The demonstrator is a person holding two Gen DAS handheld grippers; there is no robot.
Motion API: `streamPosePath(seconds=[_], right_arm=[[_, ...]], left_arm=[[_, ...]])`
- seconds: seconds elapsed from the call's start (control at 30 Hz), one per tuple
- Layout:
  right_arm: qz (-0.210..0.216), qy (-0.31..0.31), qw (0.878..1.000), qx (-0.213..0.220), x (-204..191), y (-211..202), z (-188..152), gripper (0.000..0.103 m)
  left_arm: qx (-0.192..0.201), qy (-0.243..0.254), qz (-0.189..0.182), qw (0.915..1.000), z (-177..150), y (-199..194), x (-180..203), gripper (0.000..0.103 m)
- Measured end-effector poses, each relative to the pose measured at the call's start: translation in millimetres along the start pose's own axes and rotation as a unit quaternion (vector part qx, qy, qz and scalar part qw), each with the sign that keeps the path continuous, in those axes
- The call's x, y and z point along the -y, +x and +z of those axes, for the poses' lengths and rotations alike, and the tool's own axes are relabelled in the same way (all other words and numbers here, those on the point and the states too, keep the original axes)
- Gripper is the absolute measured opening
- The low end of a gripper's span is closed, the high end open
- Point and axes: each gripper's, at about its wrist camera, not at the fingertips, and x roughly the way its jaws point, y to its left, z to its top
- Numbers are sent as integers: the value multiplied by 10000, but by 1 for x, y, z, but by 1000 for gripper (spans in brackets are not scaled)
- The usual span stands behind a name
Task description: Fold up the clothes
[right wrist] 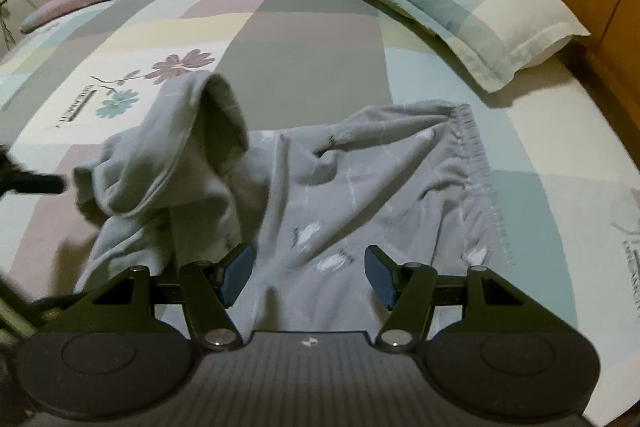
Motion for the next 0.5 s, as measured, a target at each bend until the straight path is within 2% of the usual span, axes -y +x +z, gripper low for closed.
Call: streamPosePath(seconds=[0.1,0.2,0.5], right_arm=[[141,22,9999,49,-3,-7,-5,67],[225,22,9996,141,-4,-15,-7,68],[272,-153,9991,295,-5,-31,-13,70]], left_arm=[[-232,-142,264,9993,3,23,1,102],[-435,-286,598,9968,-10,30,-4,102],[-908,-1089,1163,9830,-80,-32,-69,103]])
